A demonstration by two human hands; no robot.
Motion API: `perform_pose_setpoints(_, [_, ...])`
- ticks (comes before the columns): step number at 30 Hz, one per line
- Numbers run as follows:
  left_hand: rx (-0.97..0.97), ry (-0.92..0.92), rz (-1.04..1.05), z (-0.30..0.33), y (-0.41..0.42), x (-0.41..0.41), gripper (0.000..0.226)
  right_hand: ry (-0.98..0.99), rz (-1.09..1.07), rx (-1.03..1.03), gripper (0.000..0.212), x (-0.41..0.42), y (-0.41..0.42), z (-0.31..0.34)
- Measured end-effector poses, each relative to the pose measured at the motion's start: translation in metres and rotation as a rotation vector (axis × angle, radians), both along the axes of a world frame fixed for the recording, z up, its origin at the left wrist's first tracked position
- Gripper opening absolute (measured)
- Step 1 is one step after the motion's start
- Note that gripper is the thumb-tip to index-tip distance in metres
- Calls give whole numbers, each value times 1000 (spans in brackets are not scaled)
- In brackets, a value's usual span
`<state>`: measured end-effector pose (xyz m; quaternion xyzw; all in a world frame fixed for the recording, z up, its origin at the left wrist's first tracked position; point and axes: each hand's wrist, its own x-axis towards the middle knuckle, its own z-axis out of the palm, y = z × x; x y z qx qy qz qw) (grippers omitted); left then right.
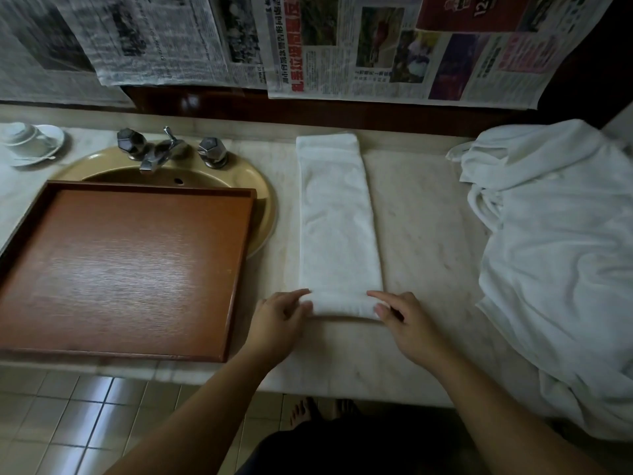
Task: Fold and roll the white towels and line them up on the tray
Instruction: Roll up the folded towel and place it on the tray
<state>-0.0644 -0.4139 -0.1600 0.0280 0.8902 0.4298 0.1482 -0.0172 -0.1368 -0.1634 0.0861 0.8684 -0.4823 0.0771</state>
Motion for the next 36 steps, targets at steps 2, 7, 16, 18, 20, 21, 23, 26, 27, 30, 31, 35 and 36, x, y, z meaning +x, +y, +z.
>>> perform_pose_setpoints(2, [128,-122,129,8,10,-6,32,-40,-9,-22,26,-11,-1,5])
perform_pose_setpoints(7, [77,-119,201,18,22,-14,21,6,-250,-42,10,-28,-4,3])
perform_pose_setpoints(16, [-415,599,-332,-16,-13,-1,47,413,100,301,49,14,8,-15])
perform_pose_setpoints(18, [-361,552,-321,-18,-16,-2,48,379,115,308,47,15,12,-14])
perform_pose_setpoints(20, [-295,434,-290,-14,-14,1,44,330,129,281,45,17,14,-14])
perform_pose_setpoints(21, [-260,359,-265,-12,-13,3,42,282,120,243,44,18,14,-14])
perform_pose_setpoints(23, [-196,238,-199,-7,-9,7,41,174,65,131,40,20,13,-15])
perform_pose_setpoints(26, [-74,47,-59,-1,1,6,33,101,-25,18,33,15,8,-12])
perform_pose_setpoints(27, [2,-34,14,3,5,3,31,83,-56,0,31,12,6,-12])
perform_pose_setpoints(30, [164,-234,217,16,15,-10,27,-11,-168,20,22,-7,3,-11])
perform_pose_setpoints(31, [186,-267,264,19,17,-14,30,-31,-197,39,18,-14,2,-13])
perform_pose_setpoints(35, [90,-148,226,17,19,-22,36,120,-291,78,11,-21,-3,-7])
perform_pose_setpoints(36, [-7,-23,167,12,17,-21,28,209,-259,137,10,-17,-3,-5])
